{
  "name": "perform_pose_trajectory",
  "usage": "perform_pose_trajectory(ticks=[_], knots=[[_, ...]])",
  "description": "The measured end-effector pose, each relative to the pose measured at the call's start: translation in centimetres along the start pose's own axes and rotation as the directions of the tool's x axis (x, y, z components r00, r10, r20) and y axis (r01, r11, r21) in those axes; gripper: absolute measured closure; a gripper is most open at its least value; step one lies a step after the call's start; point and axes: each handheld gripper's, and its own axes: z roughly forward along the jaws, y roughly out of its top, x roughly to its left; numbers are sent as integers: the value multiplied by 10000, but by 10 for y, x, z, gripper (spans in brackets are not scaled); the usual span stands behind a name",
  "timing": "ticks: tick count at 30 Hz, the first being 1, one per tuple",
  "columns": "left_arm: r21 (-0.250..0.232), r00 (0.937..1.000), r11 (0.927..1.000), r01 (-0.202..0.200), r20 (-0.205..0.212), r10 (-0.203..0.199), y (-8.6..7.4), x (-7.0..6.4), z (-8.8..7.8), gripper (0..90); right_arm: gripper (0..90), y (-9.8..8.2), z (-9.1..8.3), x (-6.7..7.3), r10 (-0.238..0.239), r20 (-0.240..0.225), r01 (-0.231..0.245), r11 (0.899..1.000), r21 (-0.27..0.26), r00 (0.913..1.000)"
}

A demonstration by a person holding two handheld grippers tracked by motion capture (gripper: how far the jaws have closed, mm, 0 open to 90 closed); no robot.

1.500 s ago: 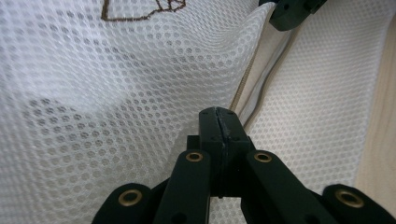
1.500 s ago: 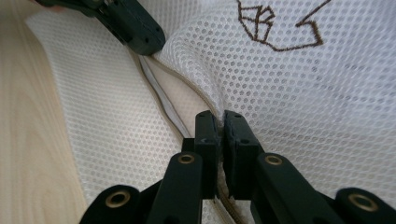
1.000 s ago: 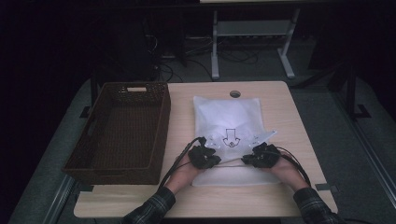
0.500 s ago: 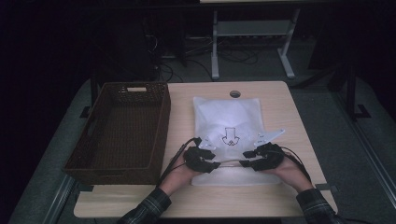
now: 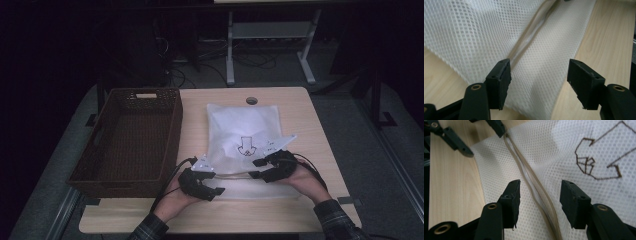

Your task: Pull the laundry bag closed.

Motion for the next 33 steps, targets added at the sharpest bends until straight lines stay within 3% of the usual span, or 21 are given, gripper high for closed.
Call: perform_pose_trajectory(ticks=[5, 12, 20, 33], knots=[[-36, 9994, 9999, 133, -324, -134, -15, -11, -11, 318, 495, 12, 5, 4, -118, -117, 116, 9998, -173, 9999], [-73, 9981, 9994, 343, -514, -346, -28, -13, -18, 314, 494, 26, 15, 6, -194, -55, 193, 9994, -299, 9998], [-110, 9962, 9987, 504, -707, -511, -39, -15, -20, 290, 513, 42, 27, 4, -204, -380, 184, 9985, -514, 9991], [-205, 9945, 9981, 583, -862, -598, -48, -17, -27, 244, 587, 62, 54, 11, -703, -1079, 610, 9944, -868, 9917]])
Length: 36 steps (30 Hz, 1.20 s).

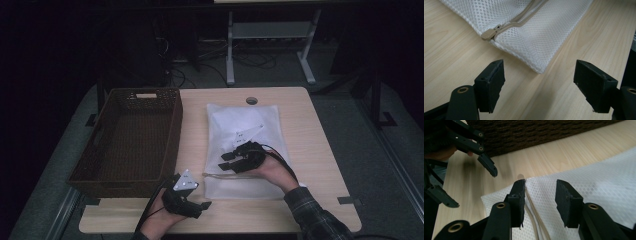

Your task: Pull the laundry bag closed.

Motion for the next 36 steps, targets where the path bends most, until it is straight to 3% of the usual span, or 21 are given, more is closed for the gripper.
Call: perform_pose_trajectory(ticks=[10, 16, 23, 28, 36], knots=[[-42, 9994, 9999, 137, -303, -138, -3, 7, -7, 238, 636, 18, 35, 7, -446, -609, 462, 9986, 256, 9971], [-22, 9992, 9999, 147, -366, -148, -2, 8, -6, 238, 657, 20, 59, 12, -525, -921, 585, 9963, 635, 9944], [42, 9994, 9999, 98, -335, -96, -2, 7, -6, 238, 689, 20, 69, 11, -580, -979, 663, 9943, 840, 9935], [74, 9994, 9999, 76, -327, -73, -1, 7, -5, 238, 774, 19, 77, 13, -636, -990, 748, 9906, 1145, 9931], [53, 9995, 9999, 106, -307, -105, -1, 6, -4, 239, 794, 18, 60, 14, -617, -713, 680, 9938, 884, 9955]])
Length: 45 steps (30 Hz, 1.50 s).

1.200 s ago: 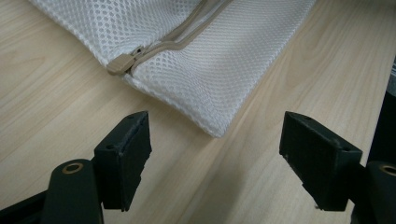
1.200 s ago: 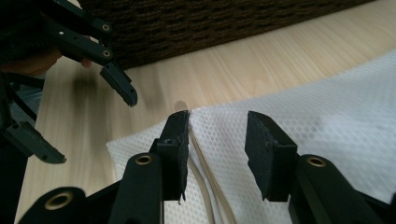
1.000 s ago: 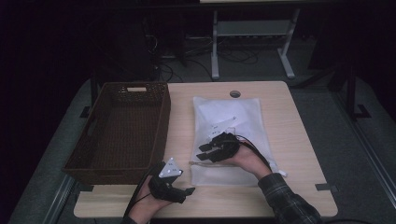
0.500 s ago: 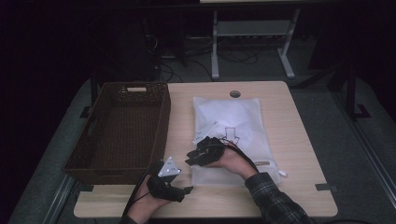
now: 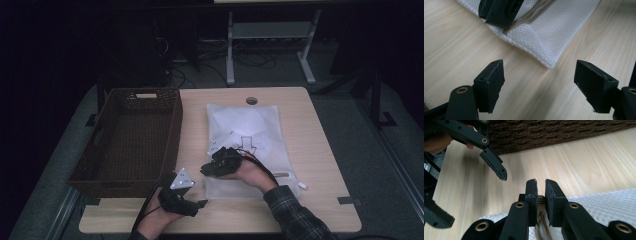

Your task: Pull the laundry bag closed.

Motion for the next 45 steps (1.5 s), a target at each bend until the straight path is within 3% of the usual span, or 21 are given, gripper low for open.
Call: perform_pose_trajectory(ticks=[8, 13, 18, 22, 31, 35, 40, 45], knots=[[48, 9999, 9999, -98, 36, 98, 1, -1, 1, 238, 787, -11, -14, -2, 143, 111, -143, 9999, 65, 9998], [7, 10000, 10000, -72, -1, 72, 1, 0, -1, 238, 696, -17, -28, -4, 300, 36, -300, 9994, -149, 9995], [37, 10000, 10000, -92, 14, 92, 1, 0, 0, 238, 624, -27, -46, -5, 364, 188, -360, 9992, -194, 9992], [69, 9999, 9999, -114, -1, 114, 2, -1, 0, 238, 518, -43, -60, -12, 535, 522, -532, 9986, -73, 9972], [138, 9999, 9998, -158, 17, 158, 2, -1, 2, 238, 440, -65, -56, -20, 404, 870, -462, 9968, 646, 9954], [114, 9999, 9998, -139, 6, 139, 2, -2, 1, 238, 405, -69, -48, -24, 159, 948, -233, 9967, 780, 9954], [177, 9998, 9997, -184, 49, 183, 2, -2, 2, 238, 373, -72, -40, -21, -472, 973, 347, 9914, 1264, 9941], [191, 9998, 9997, -178, 19, 178, 2, -1, 2, 239, 375, -74, -39, -19, -635, 1131, 496, 9913, 1218, 9916]])
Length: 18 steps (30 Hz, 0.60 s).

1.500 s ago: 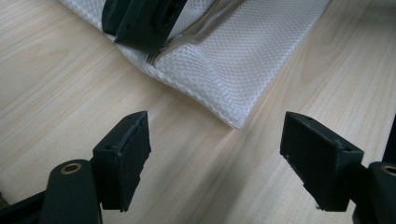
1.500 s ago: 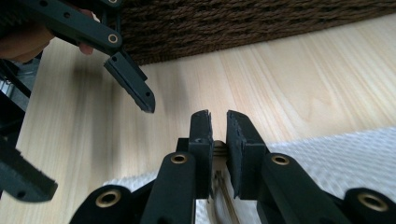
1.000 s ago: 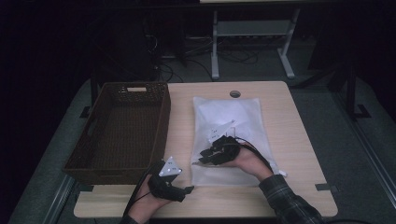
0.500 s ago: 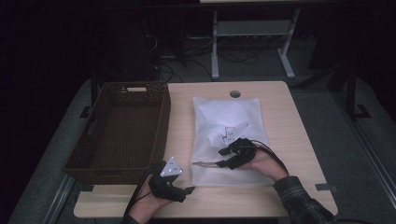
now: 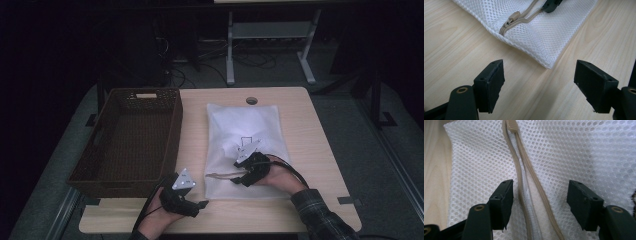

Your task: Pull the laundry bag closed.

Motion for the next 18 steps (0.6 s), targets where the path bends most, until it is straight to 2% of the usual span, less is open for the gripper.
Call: perform_pose_trajectory(ticks=[4, 5, 7, 13, 18], knots=[[24, 10000, 10000, 13, -27, -13, 0, 0, 0, 238, 390, -2, 0, 1, 99, 112, -98, 9998, -158, 9999], [35, 10000, 10000, 11, -30, -11, 0, 0, 0, 238, 432, -2, -1, 2, 177, 106, -176, 9997, -152, 9998], [49, 10000, 10000, 16, -16, -16, 0, -1, 1, 238, 449, -1, -1, 3, 220, 153, -219, 9997, -84, 9996], [1, 10000, 10000, 38, 12, -38, 1, -1, 1, 238, 654, -1, -3, 2, 597, 433, -596, 9982, -40, 9973], [78, 9999, 9999, 115, -60, -114, 2, -2, 3, 238, 773, 0, -4, 3, 729, 538, -733, 9973, 41, 9959]])
